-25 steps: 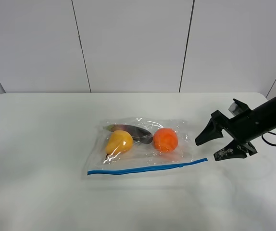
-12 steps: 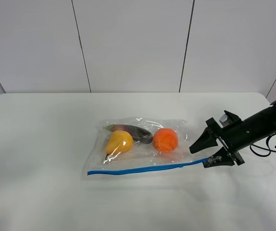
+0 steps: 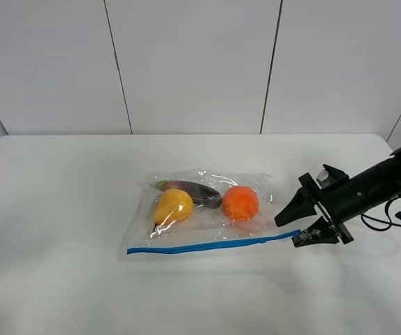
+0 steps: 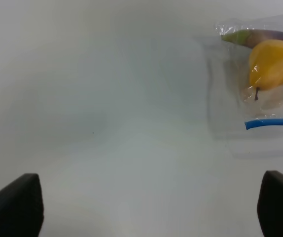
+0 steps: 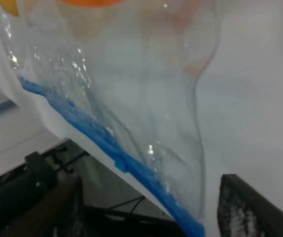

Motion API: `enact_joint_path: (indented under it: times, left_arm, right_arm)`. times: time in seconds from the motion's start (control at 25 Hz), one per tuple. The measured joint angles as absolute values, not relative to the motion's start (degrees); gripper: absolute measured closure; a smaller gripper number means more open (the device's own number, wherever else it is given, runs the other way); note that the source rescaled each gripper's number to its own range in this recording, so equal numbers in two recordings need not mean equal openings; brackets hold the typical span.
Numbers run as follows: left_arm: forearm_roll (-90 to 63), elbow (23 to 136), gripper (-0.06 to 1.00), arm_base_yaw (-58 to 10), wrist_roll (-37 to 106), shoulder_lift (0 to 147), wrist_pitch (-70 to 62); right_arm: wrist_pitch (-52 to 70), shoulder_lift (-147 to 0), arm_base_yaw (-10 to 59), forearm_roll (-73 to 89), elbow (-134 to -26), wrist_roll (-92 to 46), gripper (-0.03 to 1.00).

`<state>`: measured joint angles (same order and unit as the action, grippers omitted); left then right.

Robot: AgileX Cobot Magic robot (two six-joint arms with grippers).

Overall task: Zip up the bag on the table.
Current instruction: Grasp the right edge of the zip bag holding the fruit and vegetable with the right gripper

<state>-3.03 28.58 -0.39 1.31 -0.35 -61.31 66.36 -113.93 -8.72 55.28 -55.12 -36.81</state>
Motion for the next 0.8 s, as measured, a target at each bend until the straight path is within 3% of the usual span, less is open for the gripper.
enact_joint_path:
  times: [0.4, 0.68, 0.8]
  left_arm:
    - [-3.0, 28.6, -0.06, -0.4, 1.3, -0.3, -61.3]
    - [-3.0, 28.6, -0.06, -0.4, 1.3, -0.3, -61.3]
    - [-3.0, 28.6, -0.06, -0.4, 1.3, -0.3, -61.3]
  right_arm:
    - [67.4, -113.9, -8.7, 55.9, -55.1, -36.6, 0.54]
    - [67.6, -113.9, -8.7, 55.8, -55.1, -36.6, 0.58]
    - [67.6, -113.9, -8.7, 55.7, -55.1, -36.6, 0.66]
